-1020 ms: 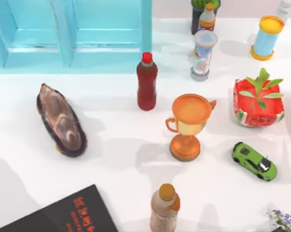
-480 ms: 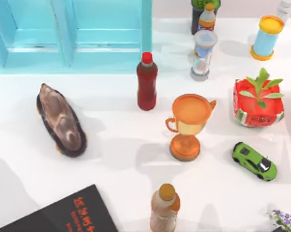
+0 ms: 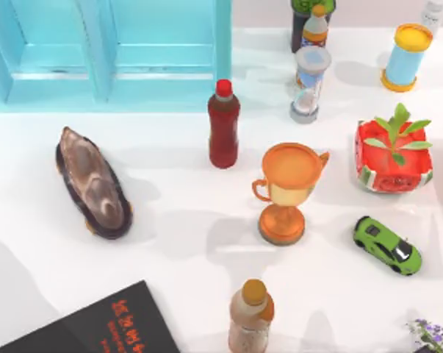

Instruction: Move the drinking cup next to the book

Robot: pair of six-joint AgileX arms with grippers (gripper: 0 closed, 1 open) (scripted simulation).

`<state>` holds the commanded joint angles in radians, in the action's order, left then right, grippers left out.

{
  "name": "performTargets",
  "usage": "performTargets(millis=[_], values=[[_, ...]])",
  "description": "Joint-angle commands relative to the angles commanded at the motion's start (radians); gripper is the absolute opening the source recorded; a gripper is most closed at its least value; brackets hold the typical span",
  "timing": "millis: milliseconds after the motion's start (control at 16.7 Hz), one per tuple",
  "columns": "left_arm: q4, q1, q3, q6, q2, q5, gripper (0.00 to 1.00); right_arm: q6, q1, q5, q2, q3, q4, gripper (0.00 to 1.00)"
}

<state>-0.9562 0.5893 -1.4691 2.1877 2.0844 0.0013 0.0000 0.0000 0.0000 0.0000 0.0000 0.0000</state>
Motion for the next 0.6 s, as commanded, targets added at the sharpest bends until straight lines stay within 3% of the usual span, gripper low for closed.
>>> performTargets(millis=[600], values=[[-0.073, -0.005, -0.054, 0.004, -0.023, -0.001, 0.0, 0.0, 0.0, 0.0, 0.0, 0.0, 0.0, 1.0]])
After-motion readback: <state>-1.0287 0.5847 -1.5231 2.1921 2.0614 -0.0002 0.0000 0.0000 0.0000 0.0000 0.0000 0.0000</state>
